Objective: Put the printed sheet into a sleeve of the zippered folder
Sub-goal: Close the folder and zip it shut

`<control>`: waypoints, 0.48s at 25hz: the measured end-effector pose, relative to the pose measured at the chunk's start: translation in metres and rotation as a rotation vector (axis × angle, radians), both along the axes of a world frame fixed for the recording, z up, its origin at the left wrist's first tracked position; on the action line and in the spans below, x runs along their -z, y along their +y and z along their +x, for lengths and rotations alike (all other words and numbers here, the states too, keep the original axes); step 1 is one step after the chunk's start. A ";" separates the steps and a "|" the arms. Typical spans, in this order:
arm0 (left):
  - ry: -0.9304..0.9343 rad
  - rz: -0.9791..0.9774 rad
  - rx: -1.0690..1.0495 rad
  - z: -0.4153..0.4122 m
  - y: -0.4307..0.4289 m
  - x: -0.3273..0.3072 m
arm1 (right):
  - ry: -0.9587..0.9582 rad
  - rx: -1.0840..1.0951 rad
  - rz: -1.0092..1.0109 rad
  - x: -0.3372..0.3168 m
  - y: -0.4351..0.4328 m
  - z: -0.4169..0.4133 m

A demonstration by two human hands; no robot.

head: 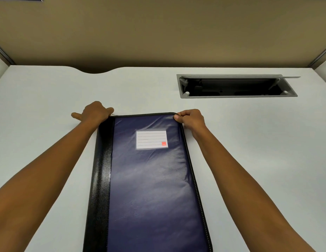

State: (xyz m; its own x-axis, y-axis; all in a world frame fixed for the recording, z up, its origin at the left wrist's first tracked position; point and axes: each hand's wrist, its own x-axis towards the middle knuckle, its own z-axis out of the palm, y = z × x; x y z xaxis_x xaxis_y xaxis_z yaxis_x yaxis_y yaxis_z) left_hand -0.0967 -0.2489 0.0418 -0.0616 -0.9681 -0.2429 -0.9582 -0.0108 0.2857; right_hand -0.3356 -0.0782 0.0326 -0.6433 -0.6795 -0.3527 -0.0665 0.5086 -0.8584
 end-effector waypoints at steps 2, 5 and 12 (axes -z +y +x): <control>-0.044 -0.038 -0.001 0.010 -0.002 0.001 | -0.012 -0.001 0.010 -0.001 -0.002 0.000; -0.060 -0.028 -0.058 0.032 -0.006 0.001 | -0.016 0.007 0.009 -0.001 -0.002 0.000; 0.185 -0.086 -0.100 0.047 0.022 0.006 | 0.054 0.008 -0.018 -0.001 0.005 0.006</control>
State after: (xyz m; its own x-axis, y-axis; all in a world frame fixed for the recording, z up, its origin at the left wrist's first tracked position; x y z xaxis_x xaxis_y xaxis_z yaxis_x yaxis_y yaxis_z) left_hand -0.0498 -0.2273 0.0355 -0.0004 -0.9882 -0.1529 -0.8849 -0.0709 0.4604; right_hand -0.3299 -0.0732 0.0338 -0.6668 -0.6800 -0.3050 -0.1093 0.4940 -0.8625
